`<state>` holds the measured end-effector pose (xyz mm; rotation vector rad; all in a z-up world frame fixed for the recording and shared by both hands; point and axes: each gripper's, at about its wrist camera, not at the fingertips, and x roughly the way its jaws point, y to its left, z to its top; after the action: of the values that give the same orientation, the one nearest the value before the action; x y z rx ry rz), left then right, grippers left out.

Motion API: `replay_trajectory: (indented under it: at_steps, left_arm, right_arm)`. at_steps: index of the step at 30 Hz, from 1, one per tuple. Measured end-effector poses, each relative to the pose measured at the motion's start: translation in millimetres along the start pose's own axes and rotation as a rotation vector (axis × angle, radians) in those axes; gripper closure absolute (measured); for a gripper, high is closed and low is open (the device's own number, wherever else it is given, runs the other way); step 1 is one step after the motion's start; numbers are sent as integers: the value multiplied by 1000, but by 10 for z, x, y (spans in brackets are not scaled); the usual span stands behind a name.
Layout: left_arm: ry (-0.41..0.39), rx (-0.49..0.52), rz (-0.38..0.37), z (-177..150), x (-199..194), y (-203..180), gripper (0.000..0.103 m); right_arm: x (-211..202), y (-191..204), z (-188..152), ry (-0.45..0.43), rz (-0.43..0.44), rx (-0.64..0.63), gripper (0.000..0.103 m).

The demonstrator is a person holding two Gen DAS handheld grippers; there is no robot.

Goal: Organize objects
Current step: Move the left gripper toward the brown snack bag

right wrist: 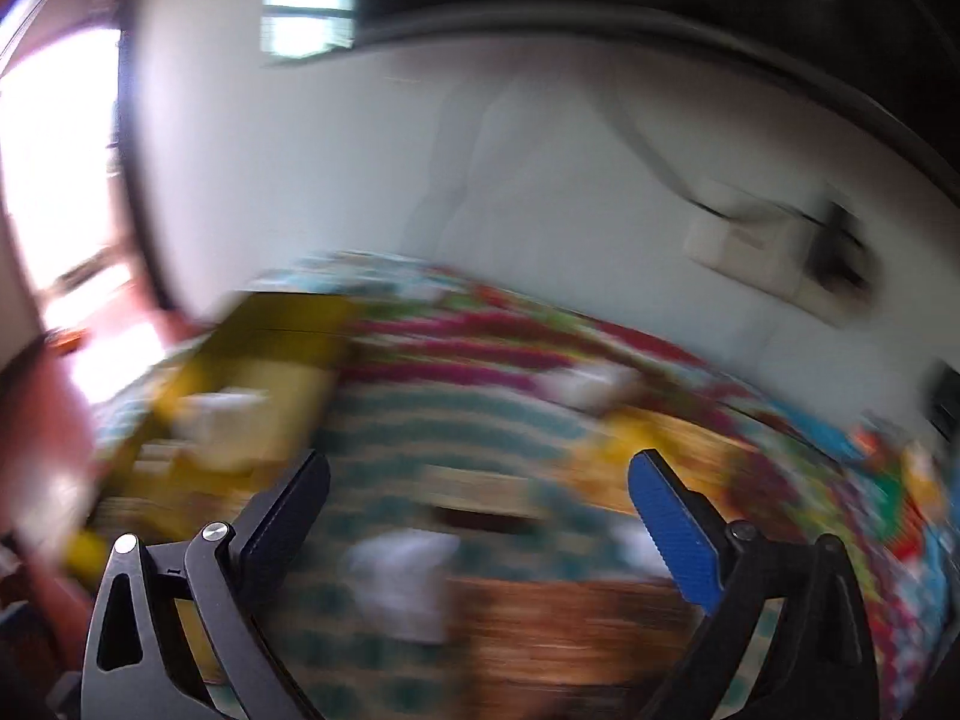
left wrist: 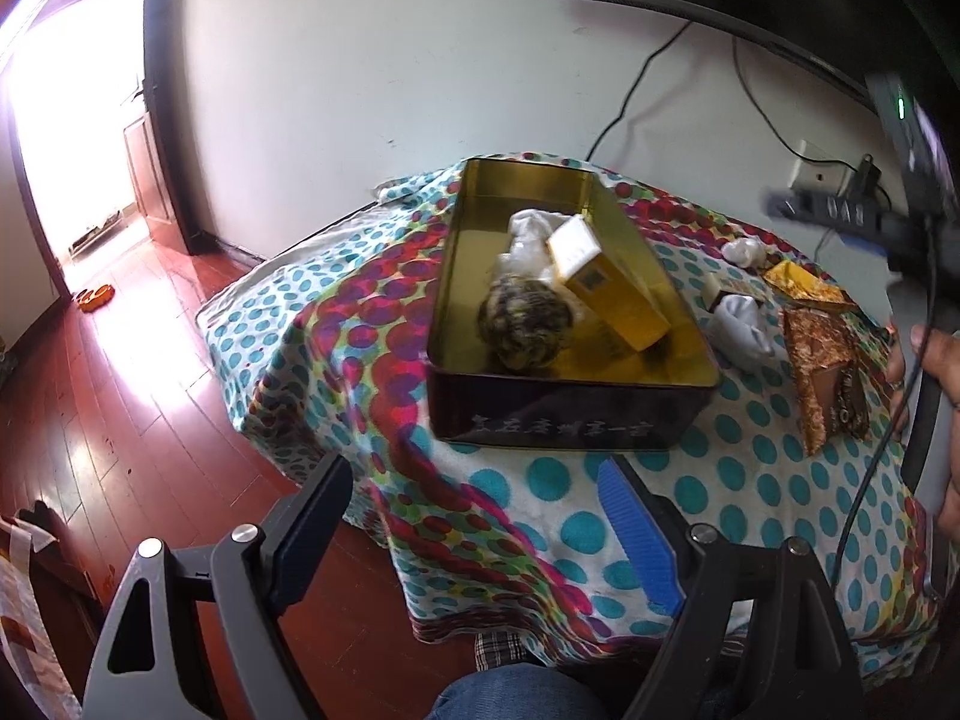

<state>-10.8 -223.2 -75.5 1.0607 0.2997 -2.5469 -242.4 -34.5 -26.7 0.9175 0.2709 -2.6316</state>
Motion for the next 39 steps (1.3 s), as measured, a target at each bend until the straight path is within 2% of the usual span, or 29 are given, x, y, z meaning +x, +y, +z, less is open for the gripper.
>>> replay_trajectory:
  at_steps: [3, 9, 12, 18, 21, 24, 30, 37, 39]
  left_arm:
    - [-1, 26, -11, -11, -16, -124, 17]
    - [-9, 95, -50, -20, -38, -443, 17]
    - [-14, 131, -70, 4, -54, -649, 17]
    - [-19, 197, -112, 49, -67, -1111, 17]
    - [-37, 220, -125, 96, -50, -1303, 17]
    - [-40, 232, -136, 149, 15, -1471, 17]
    - [-52, 228, -186, 226, 165, -1755, 17]
    - [-41, 293, -214, 236, 331, -2149, 17]
    - [-24, 285, -249, 269, 395, -2207, 17]
  right_arm:
    - [162, -584, -252, 54, -158, 94, 3]
    - [275, -1266, -656, 88, -278, 211, 3]
    - [314, -1510, -800, 104, -292, 265, 3]
    - [444, -1780, -930, 131, -344, 290, 2]
    - [496, -1926, -978, 162, -323, 353, 1]
    - [438, -2016, -1014, 138, -290, 408, 0]
    - [471, -2056, -1030, 161, -276, 439, 0]
    - [492, -1962, -977, 170, -300, 378, 0]
    - [501, -1950, -974, 174, -306, 372, 0]
